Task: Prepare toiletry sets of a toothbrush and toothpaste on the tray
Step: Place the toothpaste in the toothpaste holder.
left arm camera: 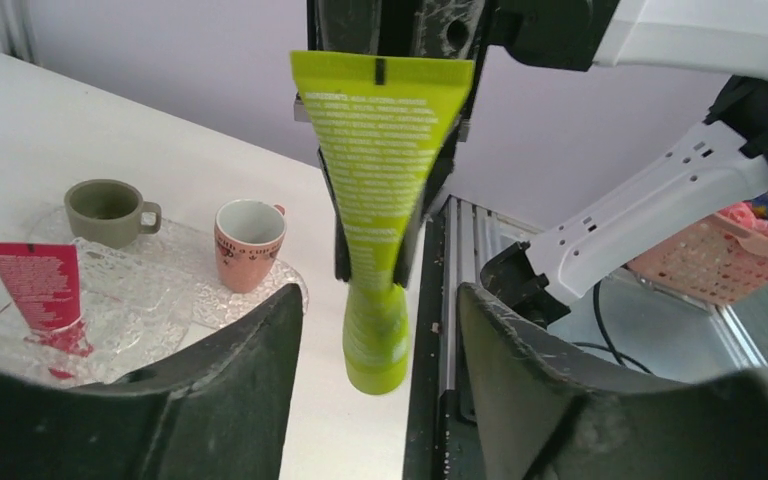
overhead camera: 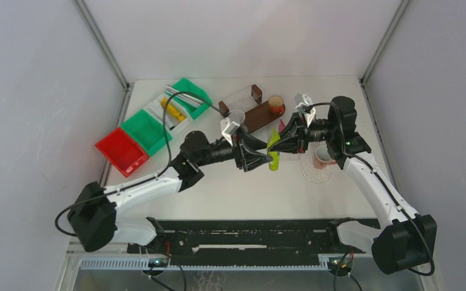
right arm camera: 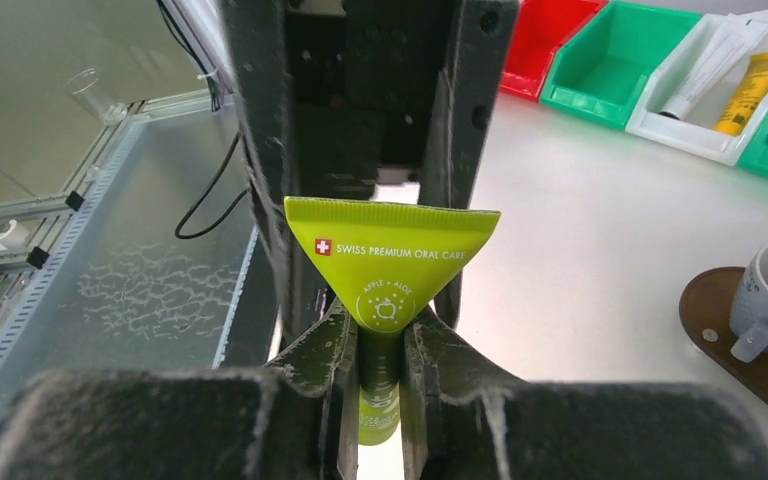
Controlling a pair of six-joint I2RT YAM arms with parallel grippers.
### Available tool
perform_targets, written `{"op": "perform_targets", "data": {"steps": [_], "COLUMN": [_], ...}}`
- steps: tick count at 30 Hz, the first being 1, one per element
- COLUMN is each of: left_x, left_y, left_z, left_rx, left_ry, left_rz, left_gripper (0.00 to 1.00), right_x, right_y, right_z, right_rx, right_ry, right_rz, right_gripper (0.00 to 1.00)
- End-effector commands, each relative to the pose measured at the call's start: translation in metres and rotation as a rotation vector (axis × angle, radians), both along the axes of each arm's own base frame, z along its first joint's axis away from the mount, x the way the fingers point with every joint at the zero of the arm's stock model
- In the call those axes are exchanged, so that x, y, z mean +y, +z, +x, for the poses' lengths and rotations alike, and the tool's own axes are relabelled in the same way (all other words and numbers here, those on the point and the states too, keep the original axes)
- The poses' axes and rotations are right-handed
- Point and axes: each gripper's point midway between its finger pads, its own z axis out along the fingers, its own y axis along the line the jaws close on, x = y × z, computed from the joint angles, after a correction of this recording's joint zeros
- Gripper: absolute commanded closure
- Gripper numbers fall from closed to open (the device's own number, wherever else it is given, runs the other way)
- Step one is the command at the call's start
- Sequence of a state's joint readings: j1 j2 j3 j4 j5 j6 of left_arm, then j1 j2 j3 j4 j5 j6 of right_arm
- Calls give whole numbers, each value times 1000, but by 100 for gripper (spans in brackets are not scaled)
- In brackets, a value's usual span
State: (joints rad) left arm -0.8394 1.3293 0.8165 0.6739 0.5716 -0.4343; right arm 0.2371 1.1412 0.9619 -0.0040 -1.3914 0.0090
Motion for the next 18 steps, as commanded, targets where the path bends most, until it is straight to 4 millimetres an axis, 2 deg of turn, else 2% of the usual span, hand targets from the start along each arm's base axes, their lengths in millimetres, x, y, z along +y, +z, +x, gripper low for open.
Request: {"op": "perform_targets", "data": {"steps": [1, 7, 9, 13, 18], "left_x": [31, 68, 72, 70, 65], "left_y": [27, 41, 58, 75, 78], "left_z": [-4, 9, 17, 23, 31], "left_rx": [-134, -167, -133, -2, 97], "left_ry": [112, 285, 328, 359, 485], "left_rz": [-66, -24, -18, -48, -58], "left_gripper": [33, 10, 10, 10, 11], "right_x": [1, 4, 5, 6, 5], "right_y": [1, -7, -10, -14, -20], "right_z": [-2, 1, 2, 11, 23], "right_rx": [-48, -52, -63, -65, -72], "right_ry": [23, 13, 4, -49, -114], "right_rz": [7, -9, -16, -36, -63], "right_gripper": [84, 83, 83, 83, 82]}}
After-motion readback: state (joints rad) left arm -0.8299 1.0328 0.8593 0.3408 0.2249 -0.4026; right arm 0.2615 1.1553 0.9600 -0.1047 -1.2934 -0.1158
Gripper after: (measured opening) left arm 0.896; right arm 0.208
